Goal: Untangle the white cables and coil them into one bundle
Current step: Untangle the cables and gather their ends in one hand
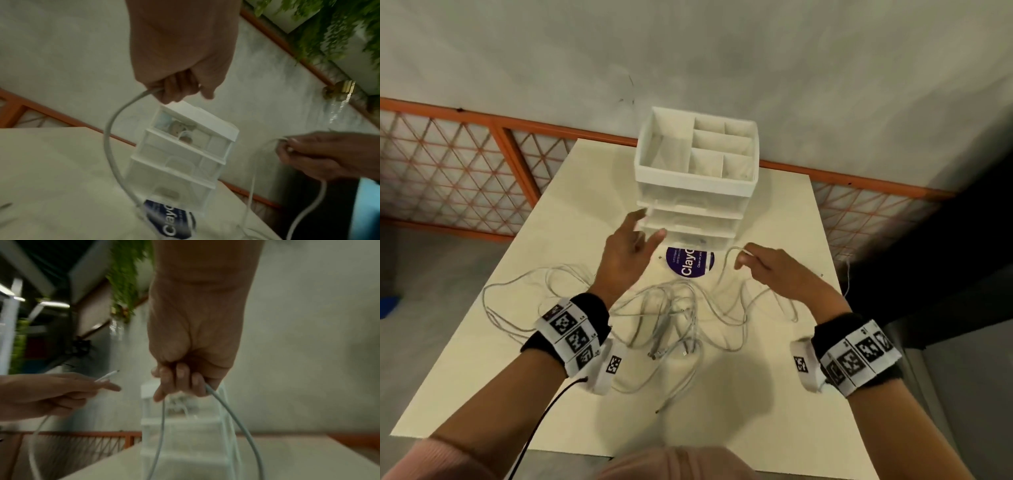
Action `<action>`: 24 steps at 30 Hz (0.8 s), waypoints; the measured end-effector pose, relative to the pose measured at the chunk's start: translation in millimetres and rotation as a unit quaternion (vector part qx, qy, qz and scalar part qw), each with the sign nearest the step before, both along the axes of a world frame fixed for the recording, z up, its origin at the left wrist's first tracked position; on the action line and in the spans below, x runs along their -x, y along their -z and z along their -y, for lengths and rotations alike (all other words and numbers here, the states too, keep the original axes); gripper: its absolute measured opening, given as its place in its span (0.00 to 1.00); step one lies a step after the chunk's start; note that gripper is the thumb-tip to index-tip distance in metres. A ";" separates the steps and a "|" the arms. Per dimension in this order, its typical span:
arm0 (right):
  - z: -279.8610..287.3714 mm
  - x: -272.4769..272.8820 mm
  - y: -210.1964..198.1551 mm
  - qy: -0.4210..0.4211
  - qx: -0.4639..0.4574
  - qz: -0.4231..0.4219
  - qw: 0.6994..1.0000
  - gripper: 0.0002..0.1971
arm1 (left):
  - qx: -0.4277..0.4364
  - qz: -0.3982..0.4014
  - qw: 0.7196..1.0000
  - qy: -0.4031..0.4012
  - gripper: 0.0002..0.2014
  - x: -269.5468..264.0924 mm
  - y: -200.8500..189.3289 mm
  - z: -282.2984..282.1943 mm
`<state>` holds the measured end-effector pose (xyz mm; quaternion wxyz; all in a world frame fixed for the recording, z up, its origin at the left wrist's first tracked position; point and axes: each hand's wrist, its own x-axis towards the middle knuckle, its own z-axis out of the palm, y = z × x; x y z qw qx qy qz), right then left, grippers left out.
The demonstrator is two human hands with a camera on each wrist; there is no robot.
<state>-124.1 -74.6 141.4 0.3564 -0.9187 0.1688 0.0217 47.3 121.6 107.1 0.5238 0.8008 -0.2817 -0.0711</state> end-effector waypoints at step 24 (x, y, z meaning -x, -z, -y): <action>-6.8 11.3 -3.9 0.035 -0.069 0.026 0.997 0.10 | 0.083 0.020 0.975 0.206 0.13 30.5 -34.8 21.3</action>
